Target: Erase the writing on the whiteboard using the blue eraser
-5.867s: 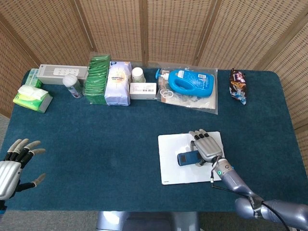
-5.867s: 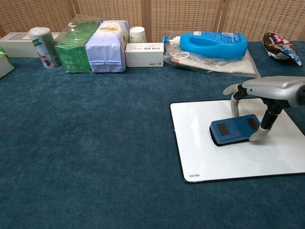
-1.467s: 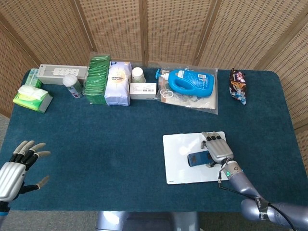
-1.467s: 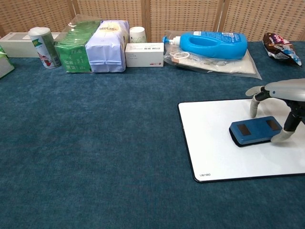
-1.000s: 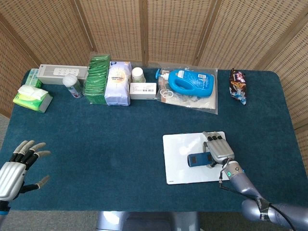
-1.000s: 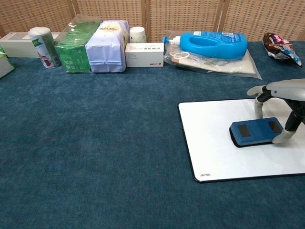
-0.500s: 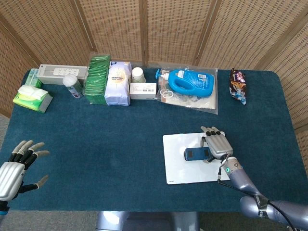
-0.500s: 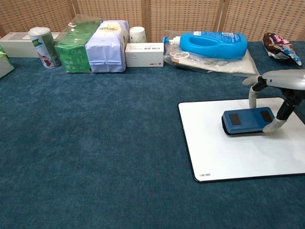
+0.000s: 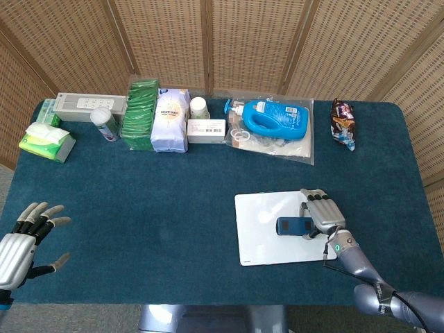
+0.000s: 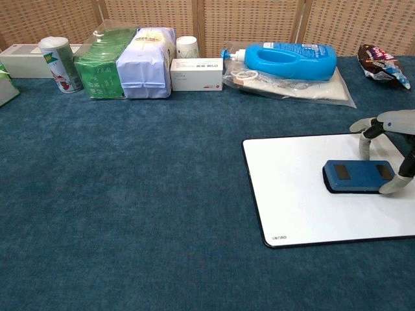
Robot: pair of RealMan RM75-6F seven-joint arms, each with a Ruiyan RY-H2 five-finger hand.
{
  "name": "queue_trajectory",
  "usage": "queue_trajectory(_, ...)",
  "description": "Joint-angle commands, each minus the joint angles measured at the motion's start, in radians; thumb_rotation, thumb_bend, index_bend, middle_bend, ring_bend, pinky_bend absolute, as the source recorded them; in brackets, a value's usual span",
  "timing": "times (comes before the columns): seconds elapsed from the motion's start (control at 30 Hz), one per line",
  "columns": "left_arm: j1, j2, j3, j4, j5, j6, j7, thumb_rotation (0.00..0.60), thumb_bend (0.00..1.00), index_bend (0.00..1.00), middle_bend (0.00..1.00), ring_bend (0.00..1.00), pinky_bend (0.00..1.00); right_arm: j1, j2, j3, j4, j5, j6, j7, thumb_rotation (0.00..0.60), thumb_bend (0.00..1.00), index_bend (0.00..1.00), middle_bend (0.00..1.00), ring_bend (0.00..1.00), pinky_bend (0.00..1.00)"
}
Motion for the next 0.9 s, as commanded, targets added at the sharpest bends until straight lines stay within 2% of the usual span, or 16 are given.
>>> queue_trajectory(0.03,-0.003,-0.002,-0.001,0.000,0.001,-0.004,0.003,0.600,0.29,0.26,0.18,0.03,0.00,-0.014,0.019,-0.016,-0.033,-0.021,0.013,-0.003,0.600,0.12,0.58,0.07,0.00,0.00)
queue_trajectory(0.5,-0.014,-0.007,-0.003,-0.011,-0.005,-0.025,0.024,0.600,0.29,0.26,0.17,0.03,0.00,-0.045,0.046,-0.057,-0.138,-0.091,0.031,-0.017,0.600,0.11,0.58,0.07,0.00,0.00)
queue_trajectory(0.9,-0.005,-0.002,-0.002,-0.016,-0.010,-0.013,0.031,0.600,0.29,0.26,0.18,0.03,0.00,-0.029,0.018,-0.023,-0.058,-0.088,0.000,0.016,0.600,0.11,0.58,0.07,0.00,0.00)
